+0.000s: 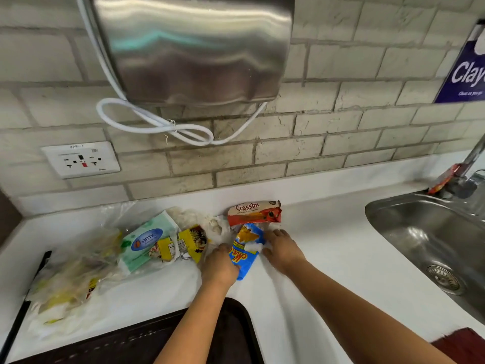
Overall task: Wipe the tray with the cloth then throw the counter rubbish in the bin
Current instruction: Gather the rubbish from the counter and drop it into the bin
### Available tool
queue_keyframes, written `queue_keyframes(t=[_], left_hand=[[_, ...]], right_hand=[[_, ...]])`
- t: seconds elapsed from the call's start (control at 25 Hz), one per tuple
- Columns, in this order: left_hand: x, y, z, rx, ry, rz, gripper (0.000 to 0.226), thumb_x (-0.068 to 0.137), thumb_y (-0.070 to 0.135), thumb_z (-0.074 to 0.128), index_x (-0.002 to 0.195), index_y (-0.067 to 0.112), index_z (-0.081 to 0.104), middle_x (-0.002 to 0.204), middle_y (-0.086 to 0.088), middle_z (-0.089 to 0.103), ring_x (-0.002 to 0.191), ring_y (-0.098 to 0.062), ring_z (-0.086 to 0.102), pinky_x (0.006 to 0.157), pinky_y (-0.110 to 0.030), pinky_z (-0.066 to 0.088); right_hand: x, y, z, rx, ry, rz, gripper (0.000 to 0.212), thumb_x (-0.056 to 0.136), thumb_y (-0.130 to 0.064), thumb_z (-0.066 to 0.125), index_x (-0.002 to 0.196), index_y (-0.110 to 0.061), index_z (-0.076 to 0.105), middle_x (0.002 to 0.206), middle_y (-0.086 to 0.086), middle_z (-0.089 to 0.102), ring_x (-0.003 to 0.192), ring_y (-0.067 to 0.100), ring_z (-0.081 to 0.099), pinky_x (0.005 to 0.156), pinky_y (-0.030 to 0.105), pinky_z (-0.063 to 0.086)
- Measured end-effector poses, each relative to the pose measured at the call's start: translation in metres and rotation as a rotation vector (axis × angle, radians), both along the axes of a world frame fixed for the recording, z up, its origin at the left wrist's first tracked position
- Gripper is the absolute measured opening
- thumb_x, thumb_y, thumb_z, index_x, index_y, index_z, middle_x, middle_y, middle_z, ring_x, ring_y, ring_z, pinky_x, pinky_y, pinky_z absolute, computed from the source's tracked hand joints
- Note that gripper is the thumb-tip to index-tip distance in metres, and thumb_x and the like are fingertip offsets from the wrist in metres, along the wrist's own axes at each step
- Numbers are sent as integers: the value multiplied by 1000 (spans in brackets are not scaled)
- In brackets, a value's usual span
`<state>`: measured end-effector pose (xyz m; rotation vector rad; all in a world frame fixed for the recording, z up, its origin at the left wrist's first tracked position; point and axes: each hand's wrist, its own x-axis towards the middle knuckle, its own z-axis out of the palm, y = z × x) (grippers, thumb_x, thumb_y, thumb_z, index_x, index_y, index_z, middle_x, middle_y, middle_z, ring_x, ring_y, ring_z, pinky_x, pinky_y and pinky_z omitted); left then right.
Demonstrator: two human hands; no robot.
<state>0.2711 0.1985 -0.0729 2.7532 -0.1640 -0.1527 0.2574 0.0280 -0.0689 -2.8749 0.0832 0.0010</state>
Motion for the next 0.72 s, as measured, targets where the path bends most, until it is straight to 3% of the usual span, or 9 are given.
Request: queue_keyframes(t=[0.08, 0.16, 0.24, 0.32, 0.4, 0.52, 0.64, 0.72], left_hand=[[1, 0, 0, -44, 29, 13, 35, 85, 27, 57, 118, 17, 54, 120, -2, 61, 115, -22, 54, 90, -28, 42], [2, 2, 2, -73, 36, 9, 28, 85, 23, 53, 112, 15, 57, 116, -5, 62, 112, -24, 54, 89, -30, 43], [6, 5, 3, -173, 38, 39, 24, 84, 14, 50, 106, 9, 58, 112, -11, 63, 106, -29, 56, 83, -33, 47], [6, 8, 11, -299, 47, 65, 21, 84, 4, 45, 100, 5, 58, 105, -15, 64, 95, -32, 58, 69, -30, 46], [2, 11, 21, -343, 56, 60, 17, 84, -1, 43, 90, 9, 54, 94, -12, 64, 79, -26, 53, 57, -26, 38], [-5, 17, 31, -418, 57, 68, 16, 82, -1, 42, 89, 9, 52, 74, -4, 56, 76, -26, 53, 61, -29, 43], [-19, 15, 46, -578, 72, 95, 18, 82, 0, 44, 95, 7, 55, 87, -13, 61, 80, -35, 62, 68, -40, 57], [-37, 8, 58, -710, 81, 108, 19, 84, -1, 46, 95, 12, 55, 92, -11, 62, 74, -30, 61, 54, -32, 57]], right_hand=[[-3, -5, -7, 36, -56, -49, 24, 94, -20, 40, 112, -12, 54, 120, 10, 56, 102, 24, 54, 84, 33, 45], [-7, -10, -12, 109, -93, -117, 16, 93, -16, 39, 100, -11, 52, 119, 5, 53, 87, 21, 54, 72, 30, 44], [-4, -14, -12, 141, -65, -124, 19, 92, -14, 44, 102, -5, 56, 130, 5, 46, 98, 26, 55, 78, 28, 45], [0, -14, -11, 102, 4, -152, 26, 93, -18, 46, 110, -3, 57, 124, 12, 53, 108, 30, 53, 85, 31, 46], [-1, -12, -7, 112, 28, -200, 20, 93, -17, 43, 105, -5, 54, 110, 13, 58, 104, 30, 52, 78, 31, 44], [-22, -20, 0, 286, -101, -237, 10, 86, -1, 41, 84, -10, 44, 89, 10, 53, 83, 25, 49, 62, 22, 37], [-56, -35, 13, 535, -238, -302, 18, 82, 5, 46, 94, -9, 49, 87, 4, 52, 71, 19, 47, 54, 17, 33], [-77, -43, 24, 612, -307, -324, 31, 83, 5, 49, 111, -7, 53, 97, 2, 54, 79, 17, 49, 64, 14, 34]])
